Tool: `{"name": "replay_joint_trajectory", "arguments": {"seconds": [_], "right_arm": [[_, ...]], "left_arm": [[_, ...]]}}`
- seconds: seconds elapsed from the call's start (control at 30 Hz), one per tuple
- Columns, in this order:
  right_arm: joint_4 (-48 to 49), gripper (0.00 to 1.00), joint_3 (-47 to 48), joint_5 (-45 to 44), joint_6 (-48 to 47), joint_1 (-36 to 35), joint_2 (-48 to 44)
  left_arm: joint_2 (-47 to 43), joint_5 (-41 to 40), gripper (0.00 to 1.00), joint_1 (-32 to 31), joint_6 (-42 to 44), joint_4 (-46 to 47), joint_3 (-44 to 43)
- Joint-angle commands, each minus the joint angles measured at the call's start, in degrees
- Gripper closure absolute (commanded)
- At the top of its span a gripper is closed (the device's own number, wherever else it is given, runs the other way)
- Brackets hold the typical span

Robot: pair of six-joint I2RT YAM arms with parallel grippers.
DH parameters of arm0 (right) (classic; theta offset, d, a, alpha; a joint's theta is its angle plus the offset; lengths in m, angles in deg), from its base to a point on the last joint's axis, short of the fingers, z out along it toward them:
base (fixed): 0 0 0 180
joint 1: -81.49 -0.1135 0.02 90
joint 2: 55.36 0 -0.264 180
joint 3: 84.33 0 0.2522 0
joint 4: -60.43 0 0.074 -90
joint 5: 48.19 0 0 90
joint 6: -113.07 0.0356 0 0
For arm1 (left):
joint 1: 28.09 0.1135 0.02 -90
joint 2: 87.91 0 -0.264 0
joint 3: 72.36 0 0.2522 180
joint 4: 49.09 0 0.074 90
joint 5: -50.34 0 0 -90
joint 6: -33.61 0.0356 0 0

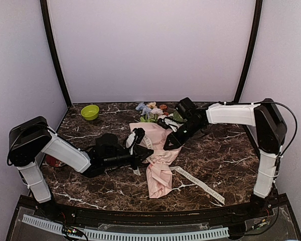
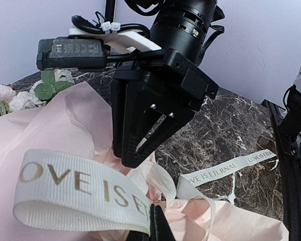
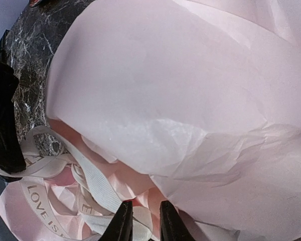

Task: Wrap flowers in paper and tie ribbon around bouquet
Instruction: Cross the half-tied ribbon over the folded bouquet.

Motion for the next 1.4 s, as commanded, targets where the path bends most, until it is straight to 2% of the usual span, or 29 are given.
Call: {"name": "replay_joint_trajectory", "arguments": {"seconds": [0.0,0.37,0.6,0.77,0.8,0.93,1.1,1.23,1.37], "right_arm": [[1.4,0.82,1.7,-2.4,-2.2,-0.5,0.9],[-1.0,0.86,4.1,-0.5,-8.6,-1.5,4.8],[-1.7,0.65,3.8,11.2,-11.2,-1.5,4.3],[-0.5,0.63,2.1,13.9,-9.8,-1.6,4.2],[-0.3,0.65,1.8,13.8,-9.7,-1.6,4.3],[0.3,0.83,1.0,13.0,-8.7,-1.6,3.3],[0.5,0.96,0.1,12.8,-8.2,-1.6,1.0],[2.6,1.00,-1.6,13.2,-6.2,-1.6,-2.5],[6.5,1.00,-5.5,13.4,-2.2,-1.9,-7.2]], "left_arm": [[-0.1,1.0,1.00,0.1,-0.2,0.2,0.2],[-0.1,0.8,1.00,0.1,-0.2,0.2,0.3],[-0.1,0.6,1.00,0.1,-0.2,-0.1,0.1],[-0.3,0.3,1.00,0.1,-0.4,0.1,0.3],[-0.3,0.1,1.00,0.1,-0.5,0.2,0.4],[-0.7,-0.6,1.00,0.1,-1.2,0.8,0.9],[-0.8,-0.5,1.00,0.1,-1.7,1.1,1.4],[-1.4,-1.7,1.00,0.1,-3.9,1.2,1.7],[-1.8,-3.1,1.00,0.2,-6.9,0.4,1.6]]}}
